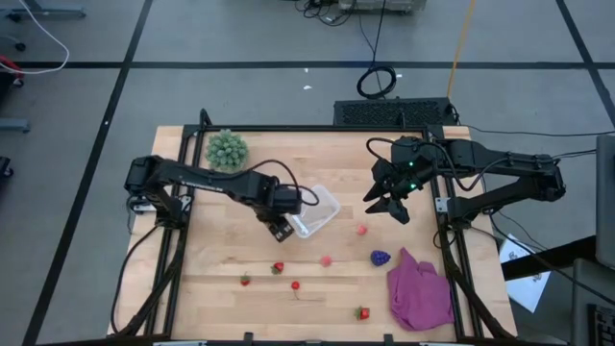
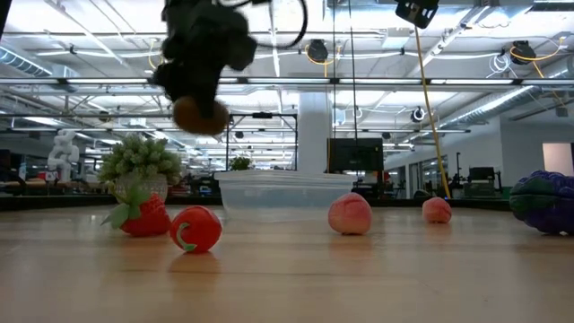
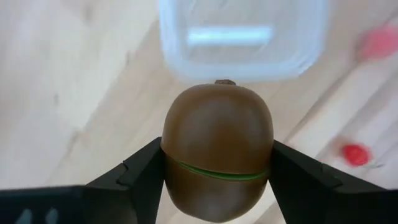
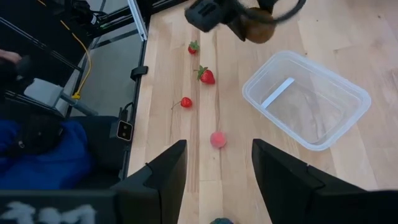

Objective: Pick and placing Produce into tupperware
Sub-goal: Put the kiwi into the transparent bin

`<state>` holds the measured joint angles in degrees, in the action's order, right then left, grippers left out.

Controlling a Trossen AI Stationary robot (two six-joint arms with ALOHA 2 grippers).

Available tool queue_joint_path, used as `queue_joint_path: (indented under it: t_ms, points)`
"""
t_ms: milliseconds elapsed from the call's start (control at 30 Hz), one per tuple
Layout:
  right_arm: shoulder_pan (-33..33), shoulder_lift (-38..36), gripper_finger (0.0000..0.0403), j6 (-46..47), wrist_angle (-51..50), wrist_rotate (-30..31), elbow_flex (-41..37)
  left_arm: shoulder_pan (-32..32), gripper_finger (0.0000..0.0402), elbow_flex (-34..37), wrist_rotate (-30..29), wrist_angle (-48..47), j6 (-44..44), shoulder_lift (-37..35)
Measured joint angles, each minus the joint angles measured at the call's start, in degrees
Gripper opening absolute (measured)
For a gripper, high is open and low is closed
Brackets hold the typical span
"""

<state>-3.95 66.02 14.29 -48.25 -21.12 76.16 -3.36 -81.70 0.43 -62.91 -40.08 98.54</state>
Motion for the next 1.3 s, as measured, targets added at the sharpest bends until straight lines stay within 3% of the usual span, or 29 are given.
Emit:
queue_joint_path:
  t_ms: [133,367,733,1300]
  points:
    - [0.0,0.0,0.0173,-0.1,0.3,0.0,0.0,0.1,0.0247,-4.3,-4.2,1.7,3.3,0.0]
    - [0.0,0.0,0.0173,-1.8,6.9,0.0,0.0,0.7,0.0251,-5.2,-6.0,15.2,10.8,1.4]
    - [-0.2,0.0,0.0173,-5.6,10.8,0.1,0.0,3.9,0.0252,-5.1,-1.9,14.4,14.6,12.1]
    - [-3.1,0.0,0.0173,-8.0,14.6,0.3,0.0,6.0,0.0253,-3.0,-0.3,13.7,15.9,15.6]
